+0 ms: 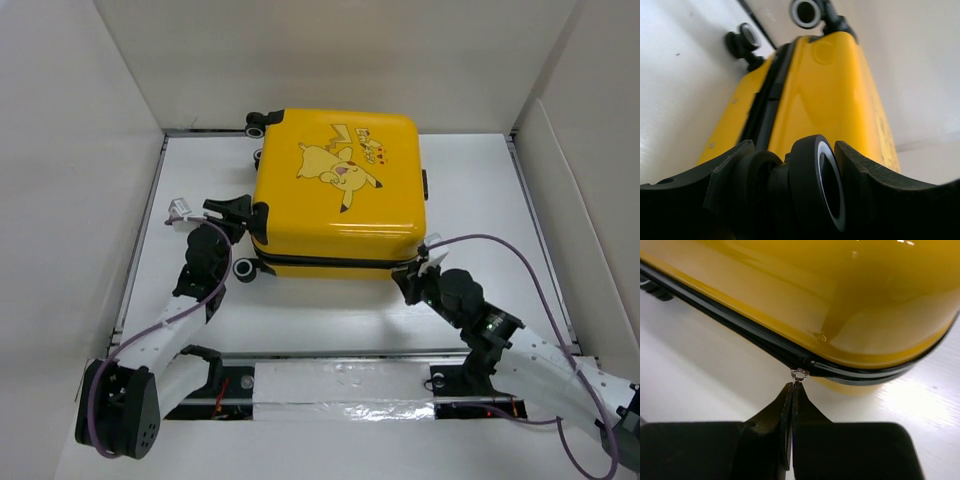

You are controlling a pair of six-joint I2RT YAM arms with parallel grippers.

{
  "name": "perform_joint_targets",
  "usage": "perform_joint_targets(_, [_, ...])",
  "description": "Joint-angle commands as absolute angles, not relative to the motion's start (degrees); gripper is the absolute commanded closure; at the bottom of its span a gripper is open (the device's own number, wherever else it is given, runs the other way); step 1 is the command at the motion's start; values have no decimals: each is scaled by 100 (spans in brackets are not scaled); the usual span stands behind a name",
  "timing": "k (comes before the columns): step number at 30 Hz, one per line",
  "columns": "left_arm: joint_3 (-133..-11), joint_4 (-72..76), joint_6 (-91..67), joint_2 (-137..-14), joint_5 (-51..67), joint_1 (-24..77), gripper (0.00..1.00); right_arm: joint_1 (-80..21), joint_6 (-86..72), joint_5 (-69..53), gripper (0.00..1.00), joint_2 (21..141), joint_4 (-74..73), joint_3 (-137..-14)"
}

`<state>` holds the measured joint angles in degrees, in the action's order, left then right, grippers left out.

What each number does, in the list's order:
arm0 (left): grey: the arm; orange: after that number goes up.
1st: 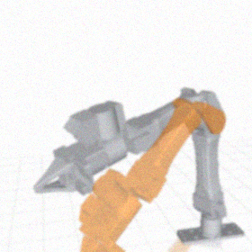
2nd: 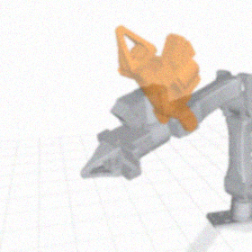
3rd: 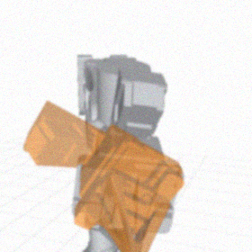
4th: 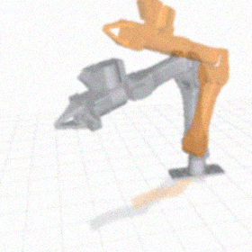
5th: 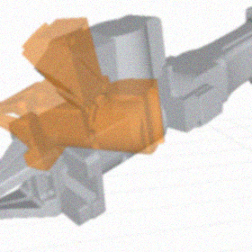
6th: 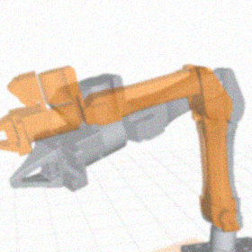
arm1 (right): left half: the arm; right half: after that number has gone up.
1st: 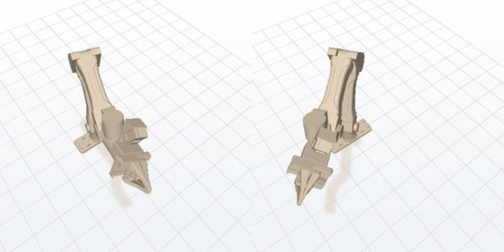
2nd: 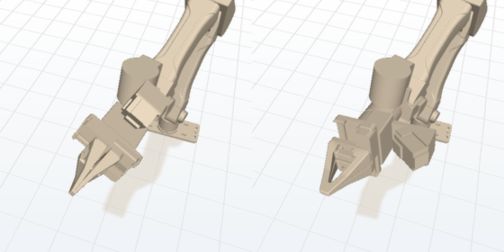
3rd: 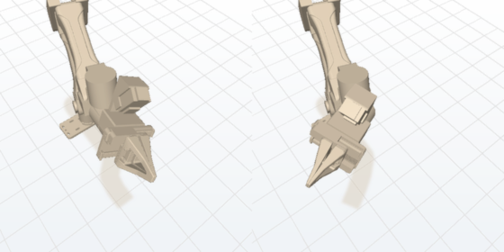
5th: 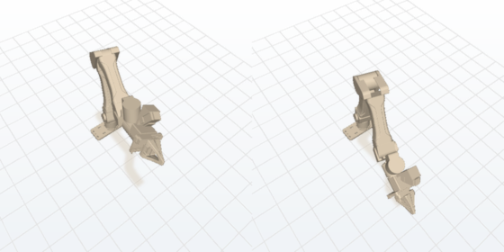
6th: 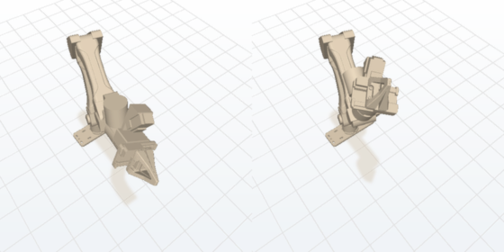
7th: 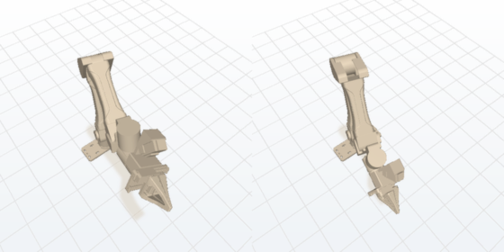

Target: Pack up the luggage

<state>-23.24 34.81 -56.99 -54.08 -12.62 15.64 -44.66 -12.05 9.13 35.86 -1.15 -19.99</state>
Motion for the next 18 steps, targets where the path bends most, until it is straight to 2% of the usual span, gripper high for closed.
perform_joint_targets(1, [-2340, 4016, -5510, -5774, -431, 1600, 100, -5167, -1986, 280, 100, 3480, 1184, -1881])
perform_joint_targets(8, [-1969, 3947, -5423, -5748, -386, 1819, 100, -5686, -1626, 299, 100, 5086, 2082, -2671])
perform_joint_targets(12, [-1627, 4217, -5563, -5686, 200, 1881, 100, -6239, -1521, 273, 100, 6308, 2802, -3277])
perform_joint_targets(18, [-1538, 3966, -5625, -5354, 405, 2880, 100, -6469, -1248, 106, 100, 8049, 3410, -4367])
